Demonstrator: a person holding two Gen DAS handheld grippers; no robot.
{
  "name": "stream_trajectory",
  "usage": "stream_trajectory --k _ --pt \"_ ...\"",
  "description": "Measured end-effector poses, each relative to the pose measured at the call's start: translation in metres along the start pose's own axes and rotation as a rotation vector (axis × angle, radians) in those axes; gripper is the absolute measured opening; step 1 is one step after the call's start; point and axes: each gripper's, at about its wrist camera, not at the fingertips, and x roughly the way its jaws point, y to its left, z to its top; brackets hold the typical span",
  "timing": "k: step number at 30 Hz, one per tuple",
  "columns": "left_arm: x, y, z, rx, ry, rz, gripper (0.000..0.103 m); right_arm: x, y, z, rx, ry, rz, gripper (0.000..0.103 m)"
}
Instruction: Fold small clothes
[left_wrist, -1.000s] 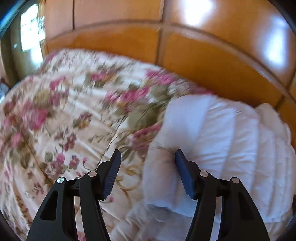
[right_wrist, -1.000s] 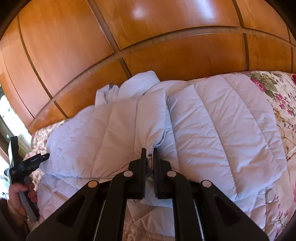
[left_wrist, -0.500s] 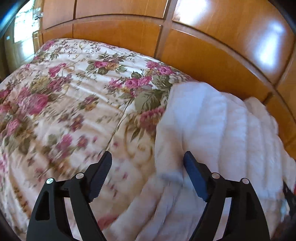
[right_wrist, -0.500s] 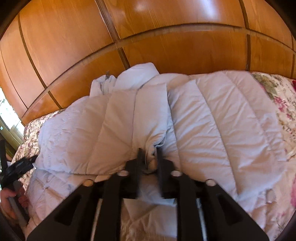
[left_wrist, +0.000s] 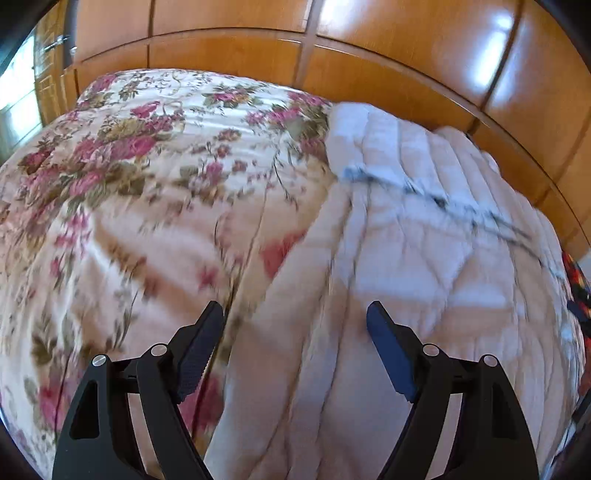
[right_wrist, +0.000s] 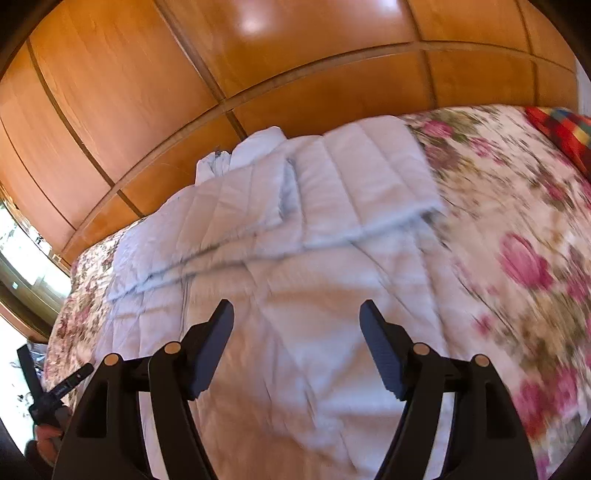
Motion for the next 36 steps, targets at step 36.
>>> stream_trajectory --k 36 --pt "-0.055 0.046 -0.090 -0.022 0.103 -0.459 0.059 -0.106 -0.101 -0.160 0.240 0.164 0.385 0.060"
